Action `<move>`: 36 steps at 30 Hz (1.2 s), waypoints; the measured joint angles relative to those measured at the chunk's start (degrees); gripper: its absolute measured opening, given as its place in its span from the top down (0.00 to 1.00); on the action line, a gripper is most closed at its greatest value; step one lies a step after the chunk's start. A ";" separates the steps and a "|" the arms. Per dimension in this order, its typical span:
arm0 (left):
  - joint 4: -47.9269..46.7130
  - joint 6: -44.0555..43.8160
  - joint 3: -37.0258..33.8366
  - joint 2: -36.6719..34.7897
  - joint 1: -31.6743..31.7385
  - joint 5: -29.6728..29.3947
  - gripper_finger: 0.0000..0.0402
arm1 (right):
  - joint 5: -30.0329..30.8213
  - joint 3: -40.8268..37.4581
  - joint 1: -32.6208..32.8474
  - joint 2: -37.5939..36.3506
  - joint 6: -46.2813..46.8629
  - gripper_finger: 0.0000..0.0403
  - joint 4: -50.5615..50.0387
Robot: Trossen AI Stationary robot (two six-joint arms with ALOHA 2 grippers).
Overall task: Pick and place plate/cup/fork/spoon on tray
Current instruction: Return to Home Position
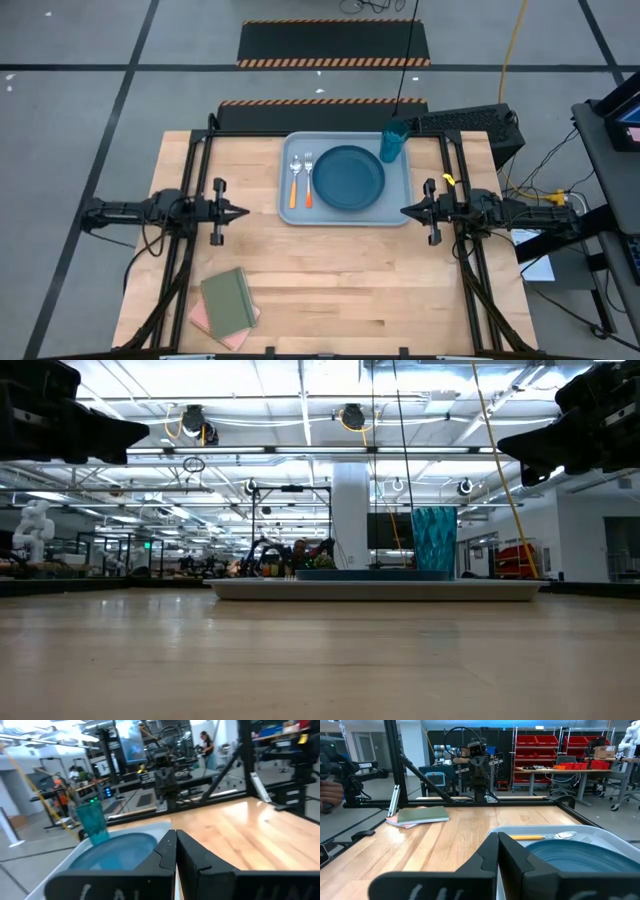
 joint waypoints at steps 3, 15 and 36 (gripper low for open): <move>0.10 -0.10 0.00 0.00 2.18 2.46 0.99 | -0.01 0.00 0.00 0.00 0.00 1.00 0.00; -1.32 -2.62 0.00 0.00 6.93 6.10 0.99 | 0.01 0.00 0.00 -0.01 0.00 1.00 0.00; -2.60 -2.53 0.00 0.26 6.93 4.58 0.92 | 0.01 0.02 0.00 -0.02 0.00 1.00 0.00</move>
